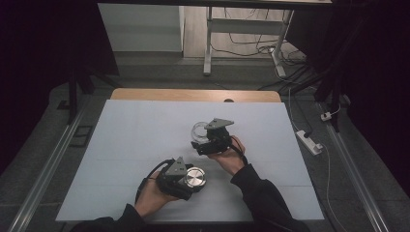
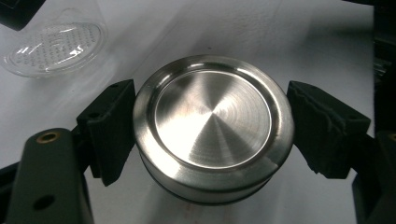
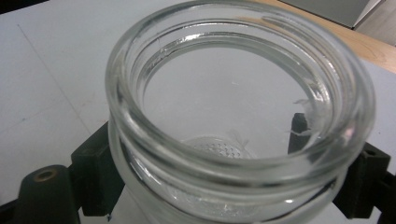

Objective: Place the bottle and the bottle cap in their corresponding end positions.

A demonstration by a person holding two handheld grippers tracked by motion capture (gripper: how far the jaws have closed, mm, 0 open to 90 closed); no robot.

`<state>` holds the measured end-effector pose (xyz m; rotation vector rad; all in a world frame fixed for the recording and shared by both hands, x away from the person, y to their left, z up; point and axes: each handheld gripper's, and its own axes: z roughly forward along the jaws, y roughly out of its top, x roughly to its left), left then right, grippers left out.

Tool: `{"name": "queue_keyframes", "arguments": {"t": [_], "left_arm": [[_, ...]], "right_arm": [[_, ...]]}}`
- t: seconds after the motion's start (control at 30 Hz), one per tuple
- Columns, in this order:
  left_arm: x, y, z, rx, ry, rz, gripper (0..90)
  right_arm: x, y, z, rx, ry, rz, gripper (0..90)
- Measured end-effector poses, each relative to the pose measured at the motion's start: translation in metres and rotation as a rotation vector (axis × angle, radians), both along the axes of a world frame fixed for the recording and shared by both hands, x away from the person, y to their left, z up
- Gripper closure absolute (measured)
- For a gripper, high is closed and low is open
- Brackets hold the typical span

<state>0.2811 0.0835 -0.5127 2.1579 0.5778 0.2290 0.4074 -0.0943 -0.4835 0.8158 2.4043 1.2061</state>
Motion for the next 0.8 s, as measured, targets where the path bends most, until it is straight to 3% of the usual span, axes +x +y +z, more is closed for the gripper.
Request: {"name": "queue_keyframes", "arguments": {"t": [0.53, 0.8], "left_arm": [[0.015, -0.009, -0.02, 0.033, 0.016, 0.021, 20.7], [0.018, -0.014, -0.022, 0.049, 0.023, 0.034, 20.7]], "right_arm": [[0.022, 0.01, -0.014, -0.017, -0.016, -0.025, 14.7], [0.027, 0.015, -0.02, -0.021, -0.012, -0.031, 14.8]]}}
